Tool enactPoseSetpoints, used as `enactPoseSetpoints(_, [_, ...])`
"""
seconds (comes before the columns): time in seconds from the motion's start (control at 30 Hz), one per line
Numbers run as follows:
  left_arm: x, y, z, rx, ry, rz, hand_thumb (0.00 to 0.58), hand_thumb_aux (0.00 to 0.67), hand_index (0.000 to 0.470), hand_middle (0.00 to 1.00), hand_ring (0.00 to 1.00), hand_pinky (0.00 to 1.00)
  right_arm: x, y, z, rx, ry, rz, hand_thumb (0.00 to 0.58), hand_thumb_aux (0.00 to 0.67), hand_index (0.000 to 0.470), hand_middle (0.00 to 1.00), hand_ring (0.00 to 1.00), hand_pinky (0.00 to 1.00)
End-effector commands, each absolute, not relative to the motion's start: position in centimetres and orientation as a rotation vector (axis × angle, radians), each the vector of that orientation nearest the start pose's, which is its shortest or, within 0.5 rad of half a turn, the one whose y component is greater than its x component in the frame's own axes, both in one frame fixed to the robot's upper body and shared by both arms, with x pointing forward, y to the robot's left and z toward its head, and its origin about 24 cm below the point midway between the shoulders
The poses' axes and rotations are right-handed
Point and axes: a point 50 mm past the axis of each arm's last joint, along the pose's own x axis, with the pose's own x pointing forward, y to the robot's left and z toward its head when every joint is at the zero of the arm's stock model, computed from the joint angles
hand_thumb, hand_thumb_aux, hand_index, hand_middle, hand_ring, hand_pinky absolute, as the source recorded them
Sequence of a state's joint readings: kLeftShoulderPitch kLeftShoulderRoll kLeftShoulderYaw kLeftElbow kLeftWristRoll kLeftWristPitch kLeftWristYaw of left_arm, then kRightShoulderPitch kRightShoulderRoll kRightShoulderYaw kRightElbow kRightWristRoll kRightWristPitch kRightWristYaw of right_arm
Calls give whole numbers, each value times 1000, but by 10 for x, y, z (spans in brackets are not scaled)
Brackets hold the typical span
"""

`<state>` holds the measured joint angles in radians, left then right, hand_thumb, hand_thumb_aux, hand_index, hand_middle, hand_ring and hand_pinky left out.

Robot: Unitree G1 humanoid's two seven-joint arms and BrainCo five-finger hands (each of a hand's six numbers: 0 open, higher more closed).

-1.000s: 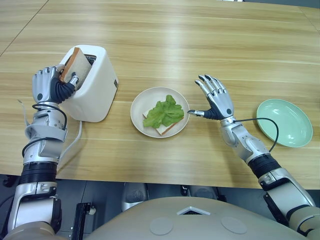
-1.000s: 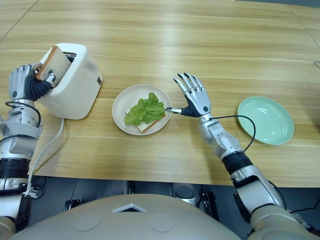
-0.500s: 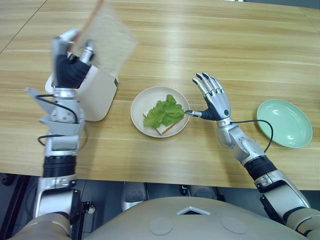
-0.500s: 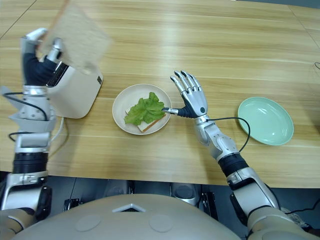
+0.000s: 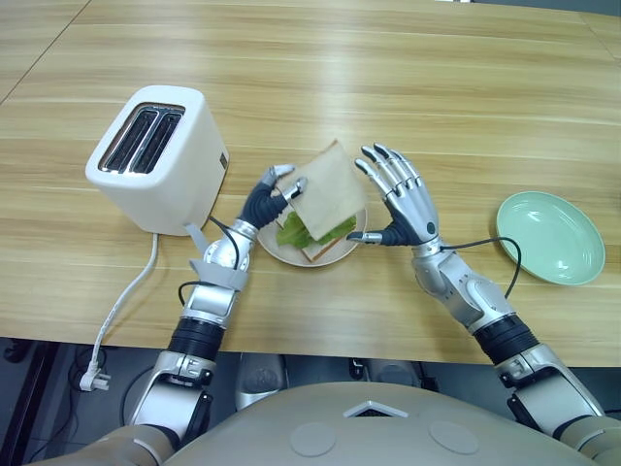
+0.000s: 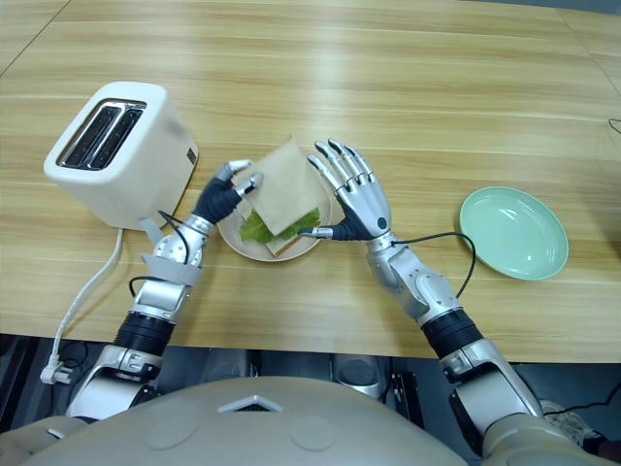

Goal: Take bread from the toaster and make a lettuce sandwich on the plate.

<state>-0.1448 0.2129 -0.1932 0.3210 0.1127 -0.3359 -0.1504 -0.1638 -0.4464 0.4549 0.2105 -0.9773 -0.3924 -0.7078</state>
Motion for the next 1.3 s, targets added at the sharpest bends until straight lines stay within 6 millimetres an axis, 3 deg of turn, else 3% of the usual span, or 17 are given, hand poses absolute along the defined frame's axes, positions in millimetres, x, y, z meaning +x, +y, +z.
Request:
enactPoseSetpoints(0.03, [266,133,15,362,-74,-424,580,670,460,1000,1000,1000,240,-117,51,-1131,-831,205,0,0,0,0,0,0])
enactPoseSetpoints(0.23, [271,146,-12,430,51,-389,580,670,460,1000,1000,1000,232,-106,44,-1135,-831,280,0,0,0,0,0,0])
enactPoseSetpoints(0.4, [274,155,-26,475,106,-347,580,670,460,1000,1000,1000,231,-99,23,-1174,-751,415,0,0,0,0,0,0])
enactPoseSetpoints(0.6, [273,154,-32,488,123,-337,580,670,460,1000,1000,1000,220,-89,-33,-1294,-487,796,0,0,0,0,0,0])
enactPoseSetpoints(0.7, [273,154,-34,494,134,-342,580,670,460,1000,1000,1000,212,-87,-50,-1313,-389,929,0,0,0,0,0,0])
enactPoseSetpoints(0.97, [269,149,-35,488,132,-385,580,670,460,1000,1000,1000,212,-85,-62,-1337,-272,1056,0,0,0,0,0,0])
enactPoseSetpoints(1.07, [269,151,-26,630,62,-397,580,670,460,1000,1000,1000,213,-86,-61,-1334,-266,1056,0,0,0,0,0,0])
enactPoseSetpoints(1.1, [270,153,-16,748,-10,-373,0,0,0,1000,1000,1000,214,-87,-60,-1337,-264,1051,0,0,0,0,0,0])
enactPoseSetpoints(1.2, [274,163,15,945,-209,-231,0,0,0,1000,1000,1000,215,-89,-59,-1343,-260,1040,0,0,0,0,0,0])
enactPoseSetpoints(1.3, [272,185,67,1033,-421,22,0,0,0,1000,1000,1000,214,-91,-59,-1338,-259,1020,0,0,0,0,0,0])
